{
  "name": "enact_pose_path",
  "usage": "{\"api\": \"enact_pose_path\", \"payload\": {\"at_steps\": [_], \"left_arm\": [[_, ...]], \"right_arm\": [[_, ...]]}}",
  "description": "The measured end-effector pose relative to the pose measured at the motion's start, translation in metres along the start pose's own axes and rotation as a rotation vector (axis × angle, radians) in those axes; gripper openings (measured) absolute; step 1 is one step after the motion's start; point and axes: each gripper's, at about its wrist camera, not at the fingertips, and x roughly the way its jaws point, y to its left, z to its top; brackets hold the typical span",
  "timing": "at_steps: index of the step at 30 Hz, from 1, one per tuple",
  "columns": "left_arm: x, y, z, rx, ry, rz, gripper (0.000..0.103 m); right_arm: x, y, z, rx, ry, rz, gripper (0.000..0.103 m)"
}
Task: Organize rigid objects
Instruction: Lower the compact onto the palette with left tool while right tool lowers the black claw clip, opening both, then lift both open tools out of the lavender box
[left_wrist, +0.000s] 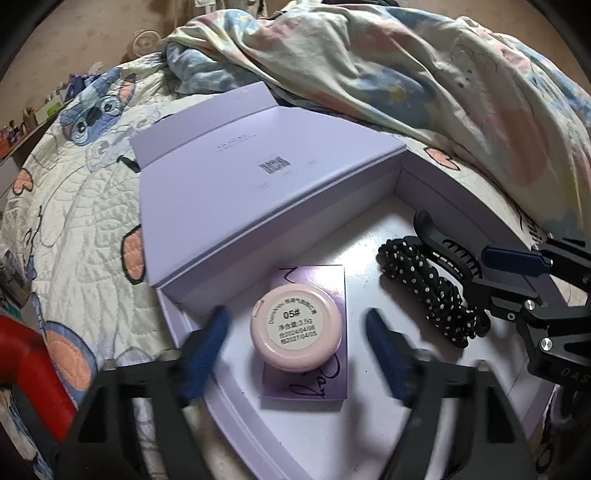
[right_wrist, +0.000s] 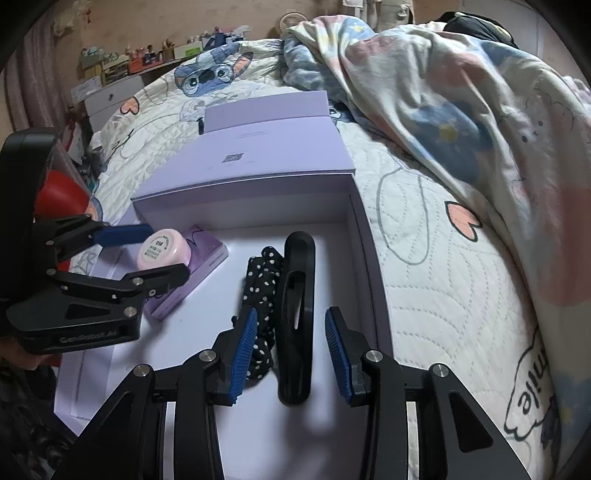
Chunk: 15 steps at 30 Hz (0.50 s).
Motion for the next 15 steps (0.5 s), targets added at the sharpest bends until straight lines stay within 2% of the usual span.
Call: {"api": "enact_pose_path", "payload": {"at_steps": [5,11,13,15], "left_arm": [[-0.012,0.004,0.001,-0.031,-0.006,0.003,0.082],[-0.030,0.001,0.003,-0.022,-0.022,0.006,0.083],[-0.038,-0.001,0.005,-0.012,-0.036,0.010,0.088],[-0.048,-0.003,0.008,-0.008,-0.057,0.012,0.101]], "right_arm": [[-0.012,-0.002,-0.001,0.020,-0.018,-0.001,0.038],[-0.029,0.001,0.001,0.013,-0.043,-0.001,0.041],[-0.037,0.001,0.004,0.018,-0.060,-0.004,0.042],[-0.044,0.002,0.006,0.023,-0.074,-0.003,0.044]]}}
